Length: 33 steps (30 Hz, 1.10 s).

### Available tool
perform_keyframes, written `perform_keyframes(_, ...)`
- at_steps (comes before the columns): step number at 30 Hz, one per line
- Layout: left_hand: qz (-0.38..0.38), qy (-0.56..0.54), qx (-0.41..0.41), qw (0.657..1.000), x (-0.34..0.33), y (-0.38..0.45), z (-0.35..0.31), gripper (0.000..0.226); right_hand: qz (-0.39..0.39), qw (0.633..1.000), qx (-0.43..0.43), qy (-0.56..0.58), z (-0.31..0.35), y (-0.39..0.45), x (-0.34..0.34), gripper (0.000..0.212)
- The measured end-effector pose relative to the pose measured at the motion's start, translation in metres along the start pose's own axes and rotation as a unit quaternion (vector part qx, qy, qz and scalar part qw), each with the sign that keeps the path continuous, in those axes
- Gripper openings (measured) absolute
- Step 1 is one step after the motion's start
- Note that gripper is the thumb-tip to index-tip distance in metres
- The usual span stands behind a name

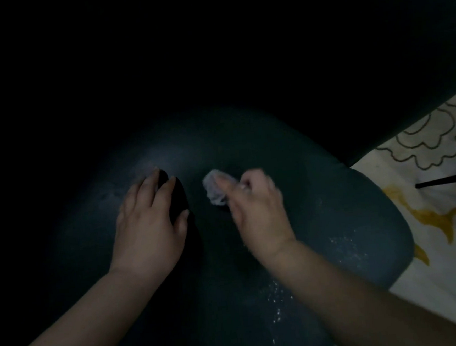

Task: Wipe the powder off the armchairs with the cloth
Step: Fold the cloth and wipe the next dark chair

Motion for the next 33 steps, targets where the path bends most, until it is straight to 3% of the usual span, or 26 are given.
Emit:
perform_keyframes(2, -0.006, -0.003, 0.002, 1.000, 0.000, -0.003, 0.002, 0.061, -0.040, 0.996, -0.075, 0.008, -0.024, 0.030, 0.012, 0.041)
perform_keyframes(4, -0.007, -0.006, 0.000, 1.000, -0.001, -0.007, 0.003, 0.061, -0.080, 0.992, -0.100, 0.018, -0.031, 0.027, 0.017, 0.019)
perform_keyframes(6, -0.008, -0.009, -0.002, 1.000, -0.002, -0.013, 0.005, 0.060, -0.045, 0.998, -0.034, 0.023, -0.012, 0.000, 0.012, 0.010)
perform_keyframes(8, -0.013, -0.012, 0.001, 1.000, -0.001, -0.019, 0.008, 0.059, 0.007, 0.994, 0.104, -0.042, 0.009, -0.038, 0.004, 0.036)
perform_keyframes(9, -0.014, -0.011, 0.006, 1.000, 0.000, -0.023, 0.010, 0.059, 0.008, 0.992, 0.116, -0.054, 0.001, -0.043, 0.010, 0.042)
perform_keyframes(11, -0.013, -0.007, 0.017, 1.000, 0.001, -0.031, 0.014, 0.058, -0.028, 0.996, 0.057, -0.066, -0.026, -0.024, 0.025, 0.043)
perform_keyframes(14, -0.017, -0.001, 0.014, 1.000, 0.003, -0.039, 0.015, 0.055, -0.116, 0.984, -0.137, 0.001, -0.056, 0.011, 0.035, 0.041)
perform_keyframes(16, -0.026, -0.004, 0.012, 1.000, 0.004, -0.041, 0.013, 0.056, -0.090, 0.981, -0.164, 0.042, -0.032, 0.001, 0.018, 0.028)
perform_keyframes(18, -0.027, -0.005, 0.004, 1.000, 0.003, -0.042, 0.007, 0.058, -0.019, 0.999, -0.043, -0.018, 0.007, -0.036, -0.006, 0.036)
perform_keyframes(20, -0.020, 0.002, -0.018, 1.000, -0.002, -0.042, -0.001, 0.062, 0.014, 0.999, 0.020, -0.037, 0.001, -0.069, -0.002, 0.036)
perform_keyframes(23, 0.017, 0.030, -0.047, 0.998, -0.012, -0.045, -0.012, 0.068, -0.029, 0.997, -0.022, -0.073, -0.048, -0.059, 0.034, 0.045)
perform_keyframes(27, 0.042, 0.045, -0.049, 0.997, -0.017, -0.050, -0.016, 0.076, -0.111, 0.988, -0.108, -0.028, -0.073, -0.027, 0.045, 0.026)
perform_keyframes(28, 0.040, 0.049, -0.045, 0.997, -0.016, -0.051, -0.016, 0.077, -0.114, 0.988, -0.100, -0.038, -0.055, -0.032, 0.037, 0.014)
perform_keyframes(29, 0.038, 0.050, -0.039, 0.997, -0.015, -0.052, -0.015, 0.078, -0.101, 0.990, -0.084, -0.042, -0.041, -0.043, 0.028, 0.020)
perform_keyframes(31, 0.039, 0.052, -0.015, 0.998, -0.014, -0.056, -0.010, 0.081, -0.012, 0.998, 0.026, -0.053, -0.013, -0.081, 0.005, 0.035)
perform_keyframes(33, 0.040, 0.057, 0.000, 0.998, -0.016, -0.059, -0.009, 0.082, 0.003, 0.996, 0.065, -0.064, -0.026, -0.095, 0.021, 0.037)
Point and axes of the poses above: each hand's wrist, its own y-axis towards the middle knuckle, its own x-axis out of the back of the hand, z = x × y, the point moved 10 cm from there along y, towards the middle knuckle, and after that the axes turned 13 degrees about -x, right-handed, at the moved point
